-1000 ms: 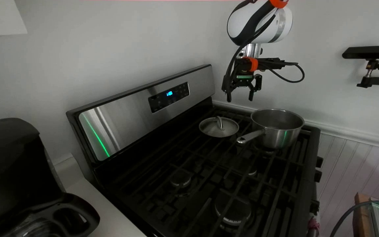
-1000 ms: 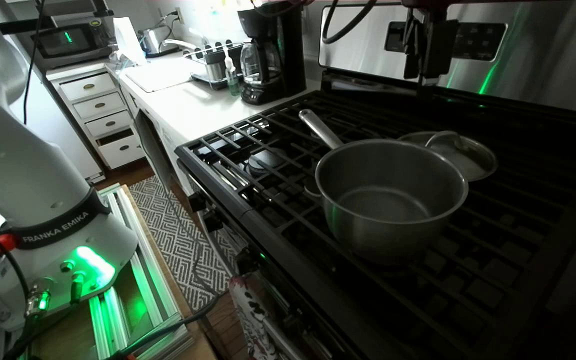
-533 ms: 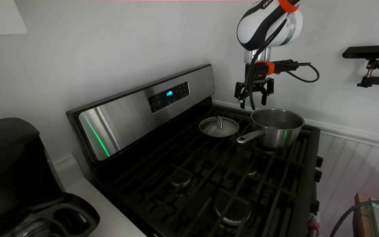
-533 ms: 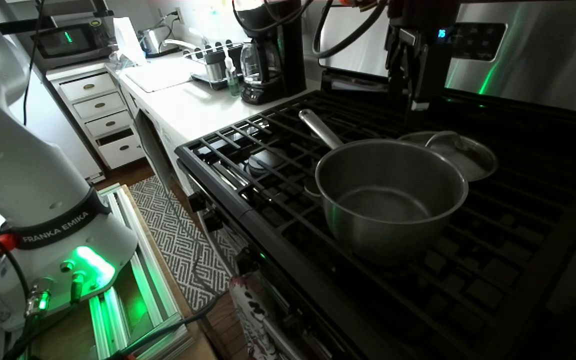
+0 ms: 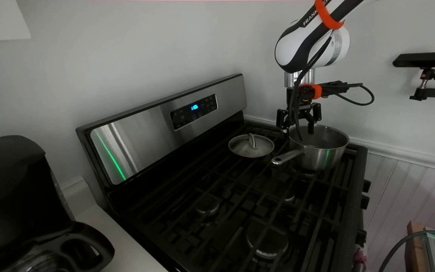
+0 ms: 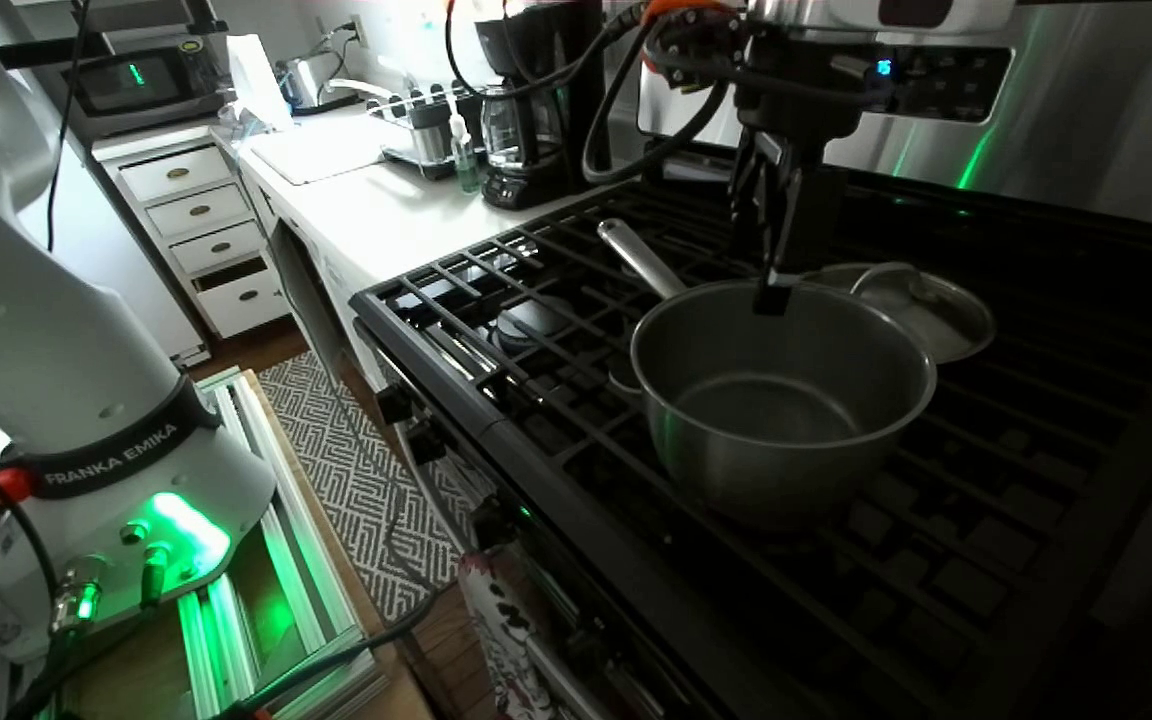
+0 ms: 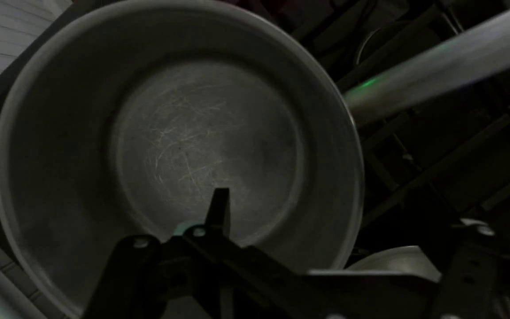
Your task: Remove the lid from the put put it on the stove right rear plate, slide the pot to the left onto the middle of the stove plate
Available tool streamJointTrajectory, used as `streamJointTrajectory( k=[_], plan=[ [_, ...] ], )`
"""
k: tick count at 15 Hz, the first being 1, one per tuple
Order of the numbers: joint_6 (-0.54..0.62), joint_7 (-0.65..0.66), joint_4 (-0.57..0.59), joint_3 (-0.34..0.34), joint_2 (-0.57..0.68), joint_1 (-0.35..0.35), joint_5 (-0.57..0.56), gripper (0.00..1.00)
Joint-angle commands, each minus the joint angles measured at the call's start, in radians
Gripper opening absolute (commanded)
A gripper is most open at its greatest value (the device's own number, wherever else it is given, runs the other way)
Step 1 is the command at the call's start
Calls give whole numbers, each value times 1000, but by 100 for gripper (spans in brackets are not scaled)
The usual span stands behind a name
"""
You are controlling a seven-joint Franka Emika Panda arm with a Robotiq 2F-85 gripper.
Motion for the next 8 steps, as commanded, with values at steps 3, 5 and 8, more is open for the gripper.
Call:
streamJointTrajectory(
  k=[3,5,8],
  plan=[
    [69,-5,-4,20,47,-3,58,82],
    [81,4,-1,24,62,-2,72,59],
    [80,-4,1,32,71,0,80,38]
  ],
)
